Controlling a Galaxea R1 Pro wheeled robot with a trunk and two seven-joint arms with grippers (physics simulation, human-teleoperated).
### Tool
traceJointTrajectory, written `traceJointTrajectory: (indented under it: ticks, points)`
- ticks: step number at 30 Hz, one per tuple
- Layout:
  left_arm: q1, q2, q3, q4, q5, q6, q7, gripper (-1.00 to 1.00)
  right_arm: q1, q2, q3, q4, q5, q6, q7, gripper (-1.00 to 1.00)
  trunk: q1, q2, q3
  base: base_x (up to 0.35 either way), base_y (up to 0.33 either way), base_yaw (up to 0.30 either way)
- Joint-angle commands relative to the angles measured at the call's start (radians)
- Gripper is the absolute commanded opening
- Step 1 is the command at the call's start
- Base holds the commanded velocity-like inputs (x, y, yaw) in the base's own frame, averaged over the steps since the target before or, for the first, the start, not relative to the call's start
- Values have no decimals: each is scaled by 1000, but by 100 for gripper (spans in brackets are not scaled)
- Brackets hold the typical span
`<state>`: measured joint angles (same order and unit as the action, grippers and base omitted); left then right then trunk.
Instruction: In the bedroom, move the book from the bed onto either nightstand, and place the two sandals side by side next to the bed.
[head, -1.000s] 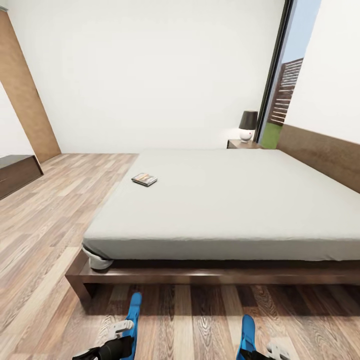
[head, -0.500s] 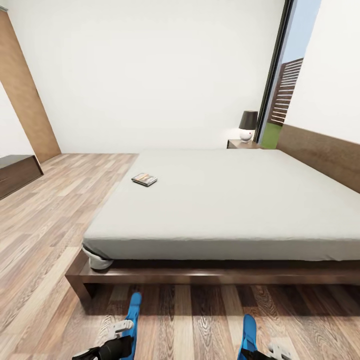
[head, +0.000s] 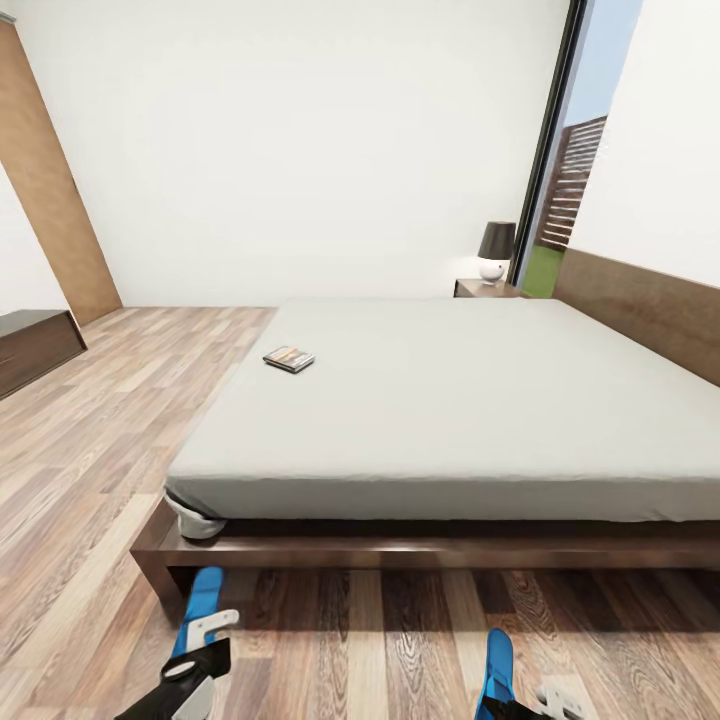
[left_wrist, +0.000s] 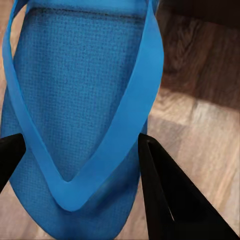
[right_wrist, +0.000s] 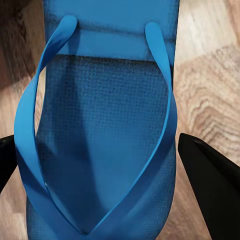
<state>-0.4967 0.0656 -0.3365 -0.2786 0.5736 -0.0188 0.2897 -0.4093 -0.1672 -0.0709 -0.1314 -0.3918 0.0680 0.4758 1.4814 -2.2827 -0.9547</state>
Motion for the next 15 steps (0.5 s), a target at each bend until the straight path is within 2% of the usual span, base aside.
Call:
traceJointTrajectory:
  ticks: [1, 7, 15]
  points:
    - [0, 1, -9, -3, 8, -1, 10, -100, 0, 0, -7, -1, -2, 7, 4, -100, 0, 0, -1, 0, 0, 0]
    - [0, 3, -23, -4, 7, 3, 20, -100, 0, 0, -7, -1, -2, 8, 5, -100, 0, 0, -1, 0, 0, 0]
    - [0, 5, -102, 2, 10, 5, 17, -100, 0, 0, -7, -1, 0, 7, 4, -100, 0, 0, -1, 0, 0, 0]
